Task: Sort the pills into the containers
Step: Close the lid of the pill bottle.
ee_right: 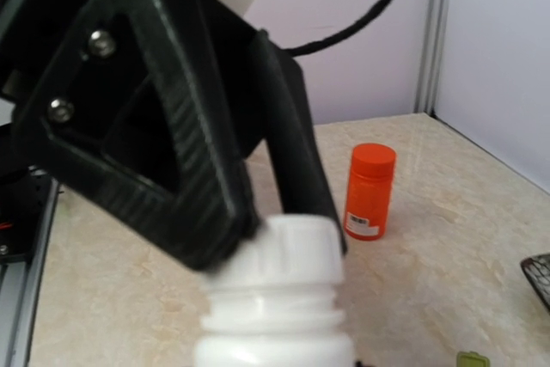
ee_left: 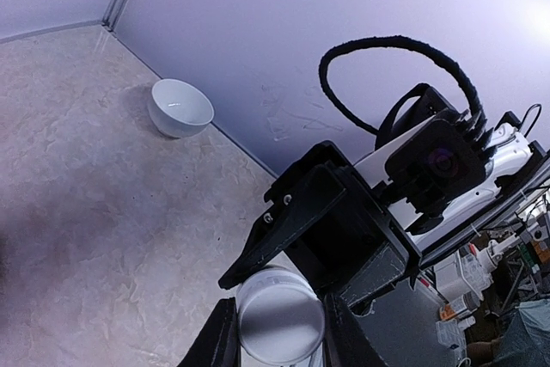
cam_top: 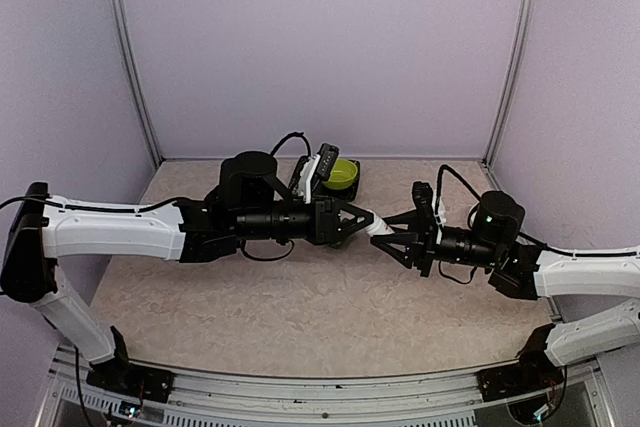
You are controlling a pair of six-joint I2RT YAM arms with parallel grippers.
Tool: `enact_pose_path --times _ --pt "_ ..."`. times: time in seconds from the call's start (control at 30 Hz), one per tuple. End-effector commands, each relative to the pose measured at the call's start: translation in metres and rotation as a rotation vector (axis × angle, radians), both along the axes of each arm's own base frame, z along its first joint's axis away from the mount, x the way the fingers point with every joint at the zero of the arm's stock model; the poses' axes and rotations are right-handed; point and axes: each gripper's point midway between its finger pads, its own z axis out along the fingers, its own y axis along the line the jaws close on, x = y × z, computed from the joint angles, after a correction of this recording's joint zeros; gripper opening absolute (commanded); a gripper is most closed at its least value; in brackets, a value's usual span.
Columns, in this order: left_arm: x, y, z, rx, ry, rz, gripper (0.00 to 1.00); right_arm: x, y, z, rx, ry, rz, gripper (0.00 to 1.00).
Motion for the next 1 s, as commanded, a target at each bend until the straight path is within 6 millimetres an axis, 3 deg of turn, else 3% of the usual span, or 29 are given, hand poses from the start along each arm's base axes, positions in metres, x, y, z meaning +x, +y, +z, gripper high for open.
enact_pose_path --times 0.0,0.5,0.97 --pt "-0.002 -0.005 -0.008 0.014 0.021 -0.005 0.27 0.01 0.0 0.017 0.027 -0.02 -0.072 0.0" --pt "-0.005 -0.018 -0.027 0.063 0.117 -0.054 0.26 0.021 -0.003 0.014 -0.035 -0.086 -0.187 0.0" --pt "-0.028 -0.02 -0.011 -0.015 -0.034 -0.205 0.23 -0.007 0.007 0.027 0.018 -0.01 -0.02 0.0"
